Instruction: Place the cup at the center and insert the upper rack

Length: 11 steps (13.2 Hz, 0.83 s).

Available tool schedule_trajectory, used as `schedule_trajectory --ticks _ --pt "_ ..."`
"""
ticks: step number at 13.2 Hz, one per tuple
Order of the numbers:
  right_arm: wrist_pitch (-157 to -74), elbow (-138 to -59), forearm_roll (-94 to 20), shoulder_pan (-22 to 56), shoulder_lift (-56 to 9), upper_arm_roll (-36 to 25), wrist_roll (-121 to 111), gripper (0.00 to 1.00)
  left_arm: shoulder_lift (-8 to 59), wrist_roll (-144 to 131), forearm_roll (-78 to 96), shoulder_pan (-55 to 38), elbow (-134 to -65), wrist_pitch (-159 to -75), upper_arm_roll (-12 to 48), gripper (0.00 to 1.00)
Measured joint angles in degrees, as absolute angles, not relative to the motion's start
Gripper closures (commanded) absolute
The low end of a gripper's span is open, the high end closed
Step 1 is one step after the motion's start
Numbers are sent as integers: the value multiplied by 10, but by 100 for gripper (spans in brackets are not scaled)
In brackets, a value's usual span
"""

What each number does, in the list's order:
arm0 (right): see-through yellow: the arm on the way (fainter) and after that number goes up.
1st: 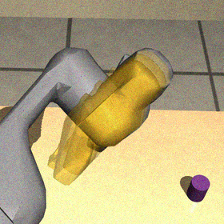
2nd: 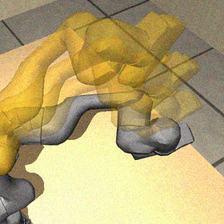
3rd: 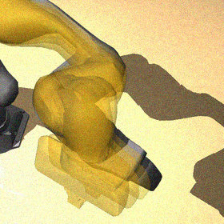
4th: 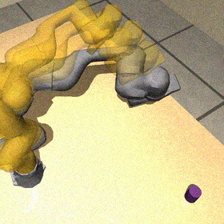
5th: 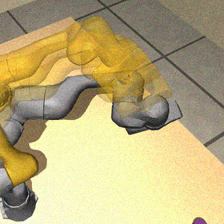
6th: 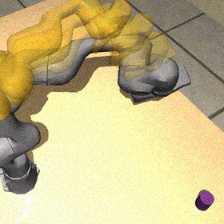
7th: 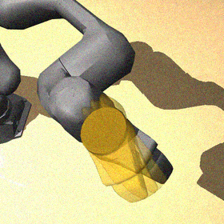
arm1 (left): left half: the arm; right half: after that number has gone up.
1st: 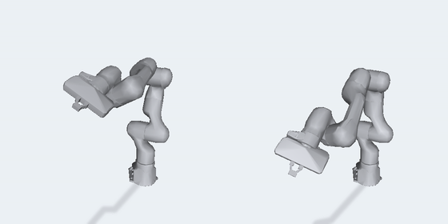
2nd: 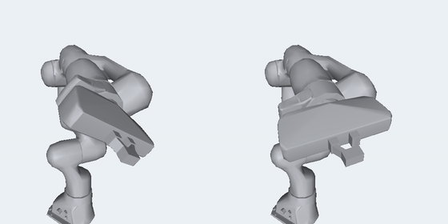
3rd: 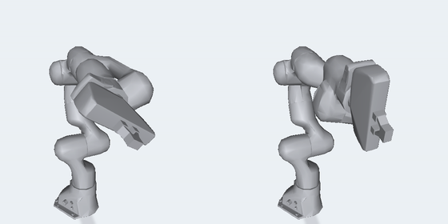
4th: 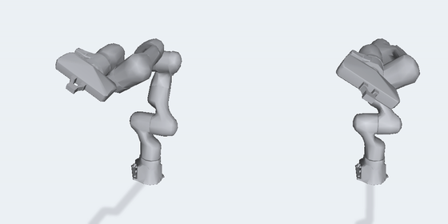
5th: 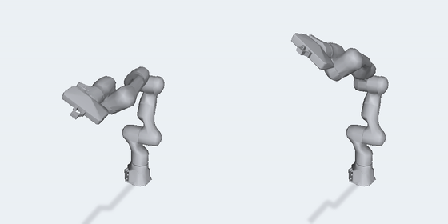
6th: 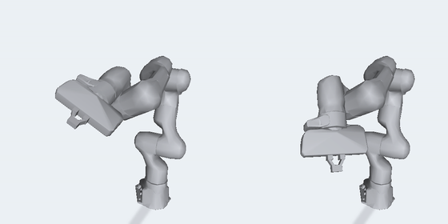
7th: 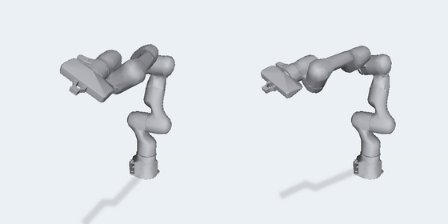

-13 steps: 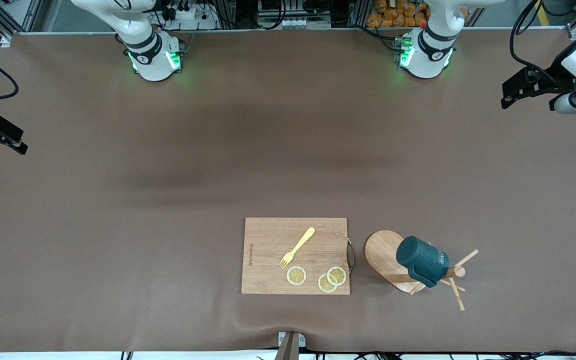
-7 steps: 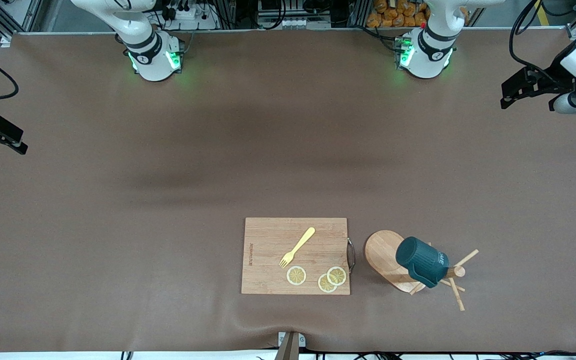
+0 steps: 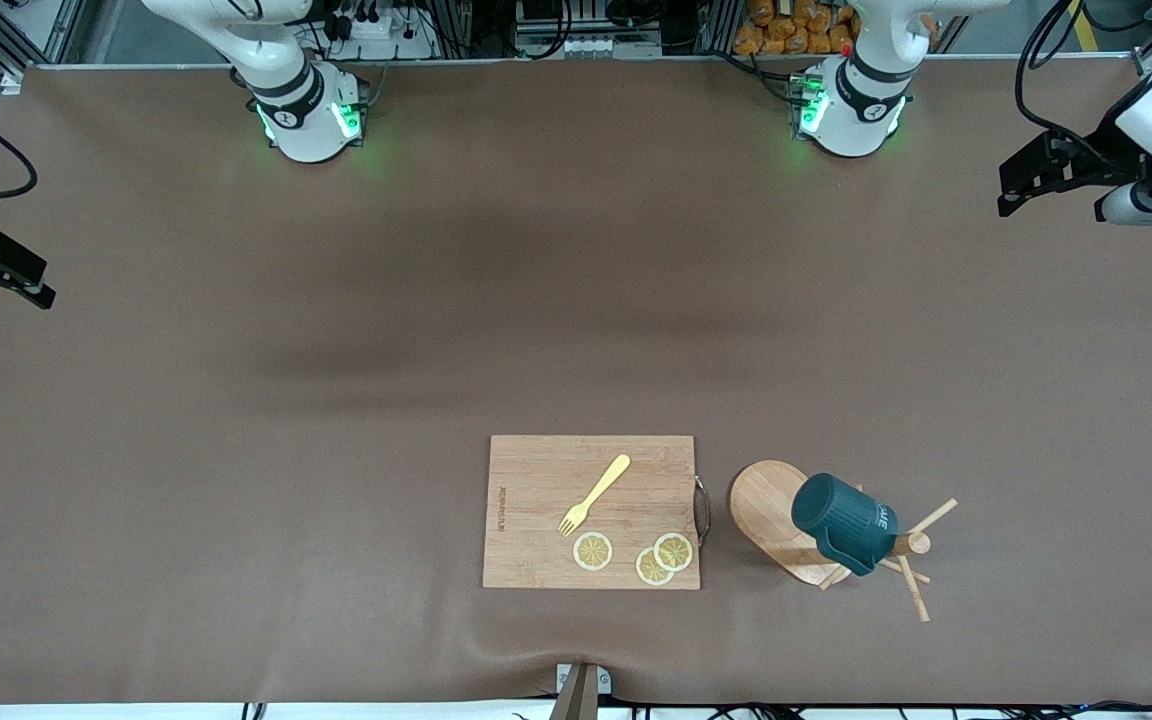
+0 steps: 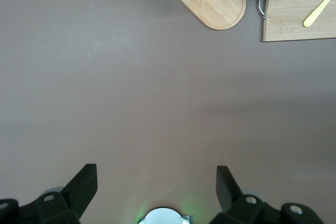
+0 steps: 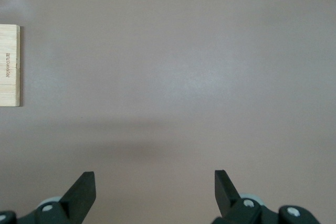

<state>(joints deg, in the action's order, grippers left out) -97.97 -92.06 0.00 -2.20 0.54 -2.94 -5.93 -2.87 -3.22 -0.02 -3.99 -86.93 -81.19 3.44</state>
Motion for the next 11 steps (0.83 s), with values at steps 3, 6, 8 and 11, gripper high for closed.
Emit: schedule_trajectory --ticks 3,6,8,11 --pt "-980 -921 0 -22 5 -29 -59 0 -29 -32 1 -40 -869 -812 35 0" --pt "-980 -921 0 -22 5 -29 -59 0 -29 -32 1 -40 -868 -812 37 0" --pt "-980 -921 0 -22 5 -29 -59 0 -29 -33 1 -40 -868 -812 43 0" --pt "-980 -921 0 -22 5 -29 -59 0 -29 -34 1 -41 -868 -812 47 0"
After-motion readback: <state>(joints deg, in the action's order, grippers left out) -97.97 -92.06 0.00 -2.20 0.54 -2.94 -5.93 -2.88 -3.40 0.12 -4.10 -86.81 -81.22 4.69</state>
